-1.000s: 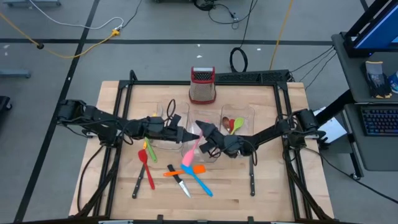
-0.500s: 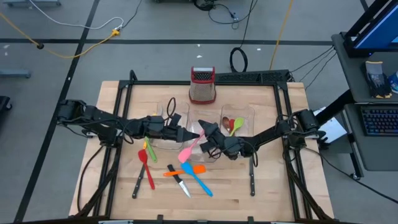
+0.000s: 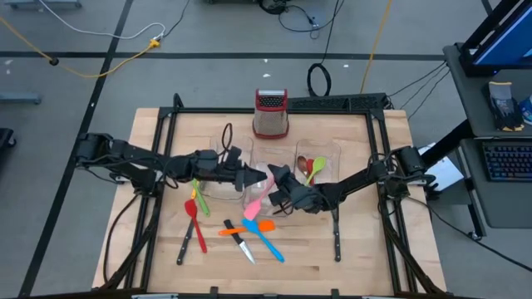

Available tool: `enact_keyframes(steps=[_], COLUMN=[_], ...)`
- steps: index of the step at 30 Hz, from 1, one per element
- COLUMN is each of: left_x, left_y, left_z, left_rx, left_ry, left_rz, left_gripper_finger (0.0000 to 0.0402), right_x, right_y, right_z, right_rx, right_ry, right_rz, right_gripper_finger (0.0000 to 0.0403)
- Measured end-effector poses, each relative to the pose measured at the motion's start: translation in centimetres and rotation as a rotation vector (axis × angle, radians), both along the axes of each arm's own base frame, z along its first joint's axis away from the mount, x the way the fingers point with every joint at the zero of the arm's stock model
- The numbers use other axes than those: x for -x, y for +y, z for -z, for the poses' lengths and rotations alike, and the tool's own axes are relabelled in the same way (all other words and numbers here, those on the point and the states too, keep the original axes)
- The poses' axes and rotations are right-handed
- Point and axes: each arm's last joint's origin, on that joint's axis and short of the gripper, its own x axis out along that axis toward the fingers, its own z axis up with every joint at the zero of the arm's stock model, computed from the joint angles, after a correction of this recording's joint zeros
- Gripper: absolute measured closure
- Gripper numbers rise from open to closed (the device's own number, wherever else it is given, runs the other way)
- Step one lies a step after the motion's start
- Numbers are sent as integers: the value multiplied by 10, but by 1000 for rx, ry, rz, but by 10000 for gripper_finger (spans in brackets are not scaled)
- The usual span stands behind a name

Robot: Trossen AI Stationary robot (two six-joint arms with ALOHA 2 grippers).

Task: Pick & Place Kitchen Items
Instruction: Put the pink spatula into the middle transparent bin

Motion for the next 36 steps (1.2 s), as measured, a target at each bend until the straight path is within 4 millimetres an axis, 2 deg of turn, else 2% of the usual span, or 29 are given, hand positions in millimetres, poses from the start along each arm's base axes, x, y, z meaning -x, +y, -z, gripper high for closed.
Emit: enact_keyframes(steps=[4,9,13,19,23,28,36], left_x=[5,13,22,33,40,47,48], left_y=[14,32,40,43,43,44,45], left_z=[-5,-12,-17,-22,-20,-19,-17], left_rx=[-133,-276,-359,-469,-538,-604,-675], left_ry=[-7,8,34,89,166,236,283], left_rz=[8,-37,-61,-60,-61,-91,-111], left_gripper_finger=[211,196,195,195,194,195,194], right_x=[1,4,11,29,45,60,63], right_y=[-1,-1,-1,-5,-10,-30,-63], right_z=[1,-9,-26,-58,-77,-96,-95], right_rx=[-15,-5,-58,-235,-495,-1024,-1756], right_ry=[-15,-52,-126,-304,-444,-583,-607], right_rz=[37,112,119,133,69,-56,-20], right_gripper_finger=[402,402,402,403,403,403,403])
